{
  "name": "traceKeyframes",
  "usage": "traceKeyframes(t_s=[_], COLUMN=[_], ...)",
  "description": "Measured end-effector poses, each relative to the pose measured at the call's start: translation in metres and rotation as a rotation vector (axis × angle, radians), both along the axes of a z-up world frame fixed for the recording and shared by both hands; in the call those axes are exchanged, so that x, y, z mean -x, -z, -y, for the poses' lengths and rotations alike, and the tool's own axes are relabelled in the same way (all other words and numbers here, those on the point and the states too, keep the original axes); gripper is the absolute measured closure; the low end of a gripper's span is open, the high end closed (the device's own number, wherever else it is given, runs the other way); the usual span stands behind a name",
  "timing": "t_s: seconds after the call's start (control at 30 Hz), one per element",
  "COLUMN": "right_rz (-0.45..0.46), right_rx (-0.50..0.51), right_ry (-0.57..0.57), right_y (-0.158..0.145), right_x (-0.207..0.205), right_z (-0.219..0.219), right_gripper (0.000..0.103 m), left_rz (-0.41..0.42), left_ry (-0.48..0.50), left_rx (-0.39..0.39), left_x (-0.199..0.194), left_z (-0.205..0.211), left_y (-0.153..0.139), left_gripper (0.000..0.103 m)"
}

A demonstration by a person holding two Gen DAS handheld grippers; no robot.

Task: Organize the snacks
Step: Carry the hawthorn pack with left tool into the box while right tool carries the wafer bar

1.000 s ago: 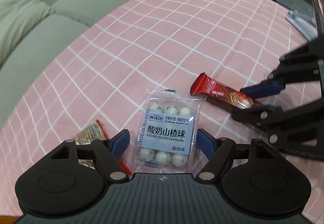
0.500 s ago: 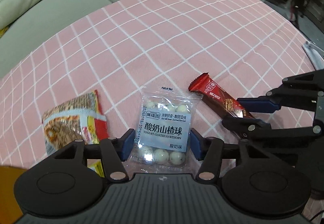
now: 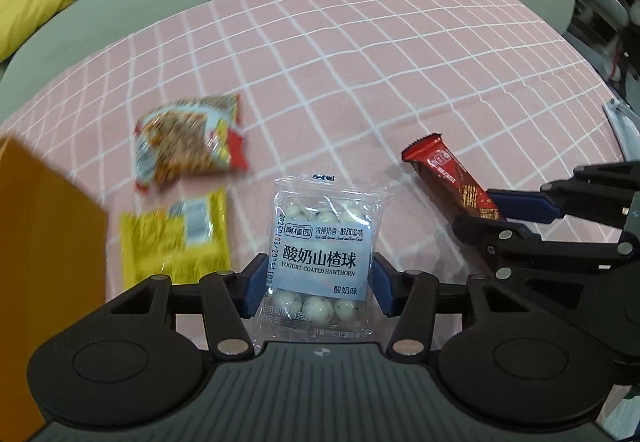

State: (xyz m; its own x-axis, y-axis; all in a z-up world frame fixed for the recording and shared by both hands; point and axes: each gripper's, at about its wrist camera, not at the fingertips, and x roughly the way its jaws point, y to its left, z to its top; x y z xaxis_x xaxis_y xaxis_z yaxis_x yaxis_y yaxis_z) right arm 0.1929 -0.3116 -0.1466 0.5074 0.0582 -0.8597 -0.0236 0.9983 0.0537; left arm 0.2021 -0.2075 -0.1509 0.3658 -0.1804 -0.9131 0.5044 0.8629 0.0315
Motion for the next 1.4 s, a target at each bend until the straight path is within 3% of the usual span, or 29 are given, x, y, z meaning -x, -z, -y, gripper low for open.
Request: traceKeyframes(t_s=[0.67,1.1,1.4], right_rz=[0.015,0.146,0.252], right_rx=[-0.072,-0.062,-0.049], right_ry=[-0.034,-0.169,-0.296], right_y=[-0.029,-0.08,-0.119], right_x=[0.085,0.092,0.072], right_z=[-0.06,-0.119,-0.167], right_gripper=[0.083,0.083,0.083], left_rz=[0.11,0.22,0.314], left_ry=[-0.205,-0.329,-0.402], left_rx=[0.101,0.178,0.202], left_x=[0.104,0.135,0.128], left_z=[-0.074,-0.138,-0.185], left_y=[-0.06,-0.11,-0.152], left_gripper=[0.042,0.042,0.042])
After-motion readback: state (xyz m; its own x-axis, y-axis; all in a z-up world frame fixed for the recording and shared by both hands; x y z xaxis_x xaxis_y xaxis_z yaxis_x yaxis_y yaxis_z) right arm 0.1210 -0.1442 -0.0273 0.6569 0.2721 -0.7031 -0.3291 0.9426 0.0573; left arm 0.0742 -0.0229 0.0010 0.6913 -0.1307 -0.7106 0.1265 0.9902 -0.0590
